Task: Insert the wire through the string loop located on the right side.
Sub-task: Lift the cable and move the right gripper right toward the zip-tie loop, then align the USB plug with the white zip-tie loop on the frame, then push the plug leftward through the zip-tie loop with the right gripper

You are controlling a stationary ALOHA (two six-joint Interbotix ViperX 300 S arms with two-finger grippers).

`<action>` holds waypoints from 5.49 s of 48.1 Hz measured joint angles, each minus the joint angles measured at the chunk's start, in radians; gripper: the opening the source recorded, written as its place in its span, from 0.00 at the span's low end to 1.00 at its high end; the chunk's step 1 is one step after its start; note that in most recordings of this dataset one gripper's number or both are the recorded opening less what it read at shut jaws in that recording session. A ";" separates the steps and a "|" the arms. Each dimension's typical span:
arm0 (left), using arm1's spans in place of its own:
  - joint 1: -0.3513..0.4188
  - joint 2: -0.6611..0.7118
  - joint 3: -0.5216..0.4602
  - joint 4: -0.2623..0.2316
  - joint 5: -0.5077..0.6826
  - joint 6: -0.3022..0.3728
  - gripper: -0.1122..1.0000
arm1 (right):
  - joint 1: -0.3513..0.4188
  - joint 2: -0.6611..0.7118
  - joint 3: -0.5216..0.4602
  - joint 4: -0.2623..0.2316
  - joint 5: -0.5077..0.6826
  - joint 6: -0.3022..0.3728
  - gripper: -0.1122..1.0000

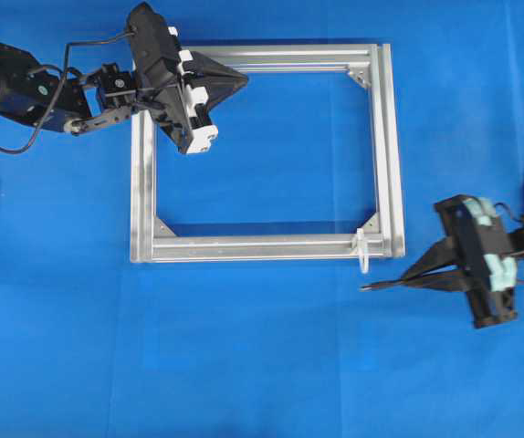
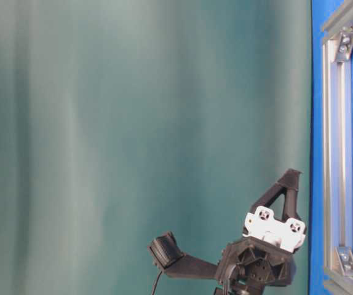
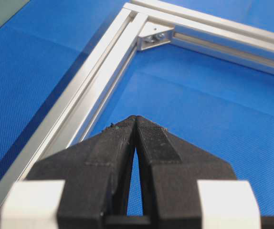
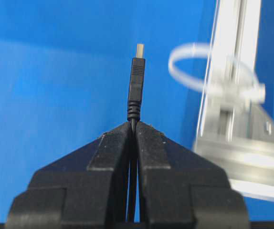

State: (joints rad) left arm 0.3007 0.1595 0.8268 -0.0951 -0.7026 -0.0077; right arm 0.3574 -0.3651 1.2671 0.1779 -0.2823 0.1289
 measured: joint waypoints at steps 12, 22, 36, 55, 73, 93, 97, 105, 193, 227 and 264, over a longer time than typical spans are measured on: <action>0.000 0.000 -0.002 -0.002 -0.002 -0.002 0.10 | 0.000 -0.137 0.064 0.000 0.066 0.000 0.07; 0.000 0.000 -0.002 0.000 -0.002 -0.002 0.10 | -0.002 -0.156 0.080 0.000 0.067 -0.002 0.07; 0.000 0.000 -0.002 -0.002 -0.002 -0.002 0.10 | -0.075 -0.155 0.089 0.000 0.046 -0.011 0.07; 0.000 0.000 0.000 -0.002 -0.002 -0.002 0.10 | -0.147 -0.155 0.091 -0.006 0.032 -0.014 0.07; 0.000 0.000 0.000 -0.002 -0.002 -0.002 0.10 | -0.149 -0.155 0.092 -0.006 0.029 -0.014 0.07; 0.000 0.000 -0.002 0.000 -0.002 -0.002 0.10 | -0.149 -0.155 0.091 -0.006 0.029 -0.014 0.07; 0.000 0.000 0.000 0.000 -0.002 -0.002 0.10 | -0.149 -0.155 0.091 -0.006 0.029 -0.014 0.07; 0.000 0.000 0.000 -0.002 -0.002 -0.002 0.10 | -0.149 -0.155 0.091 -0.006 0.029 -0.014 0.07; 0.000 0.000 -0.002 0.000 -0.002 -0.002 0.10 | -0.149 0.034 0.018 -0.003 -0.120 -0.005 0.07; 0.000 0.000 0.000 0.000 -0.002 -0.003 0.10 | -0.149 0.130 -0.057 0.002 -0.176 -0.005 0.07; -0.322 -0.023 0.032 0.000 0.011 -0.135 0.10 | -0.149 0.132 -0.057 0.002 -0.175 -0.005 0.07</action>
State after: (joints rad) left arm -0.0215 0.1365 0.8590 -0.0951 -0.6918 -0.1427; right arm 0.2086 -0.2332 1.2103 0.1795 -0.4571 0.1243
